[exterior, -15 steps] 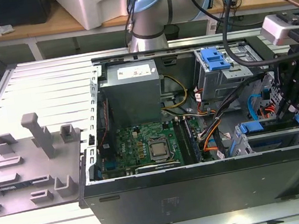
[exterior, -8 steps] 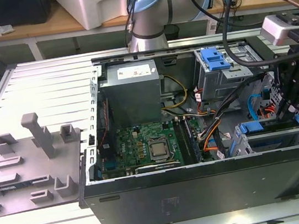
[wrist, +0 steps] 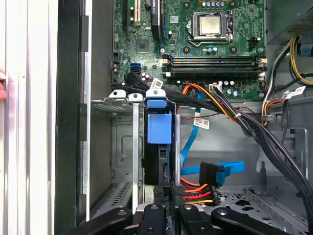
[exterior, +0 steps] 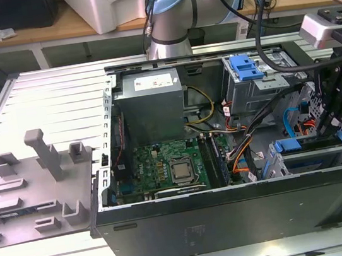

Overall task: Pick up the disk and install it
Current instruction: 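Insert the first disk wire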

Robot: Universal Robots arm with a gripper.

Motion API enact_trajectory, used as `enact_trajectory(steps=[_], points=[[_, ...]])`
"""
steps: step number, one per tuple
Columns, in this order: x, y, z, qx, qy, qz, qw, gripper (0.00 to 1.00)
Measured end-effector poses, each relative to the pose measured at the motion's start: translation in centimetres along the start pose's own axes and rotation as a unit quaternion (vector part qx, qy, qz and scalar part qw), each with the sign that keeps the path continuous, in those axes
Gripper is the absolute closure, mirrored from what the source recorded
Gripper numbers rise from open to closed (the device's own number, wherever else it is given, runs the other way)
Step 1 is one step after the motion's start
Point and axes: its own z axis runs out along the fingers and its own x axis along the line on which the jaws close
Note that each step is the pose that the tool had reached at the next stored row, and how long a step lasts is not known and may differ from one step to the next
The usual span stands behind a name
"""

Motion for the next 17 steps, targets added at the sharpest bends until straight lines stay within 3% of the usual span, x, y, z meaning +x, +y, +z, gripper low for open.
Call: enact_trajectory(steps=[17], points=[[-0.19, -0.03, 0.14, 0.0001, 0.0000, 0.000, 1.0000, 0.83]])
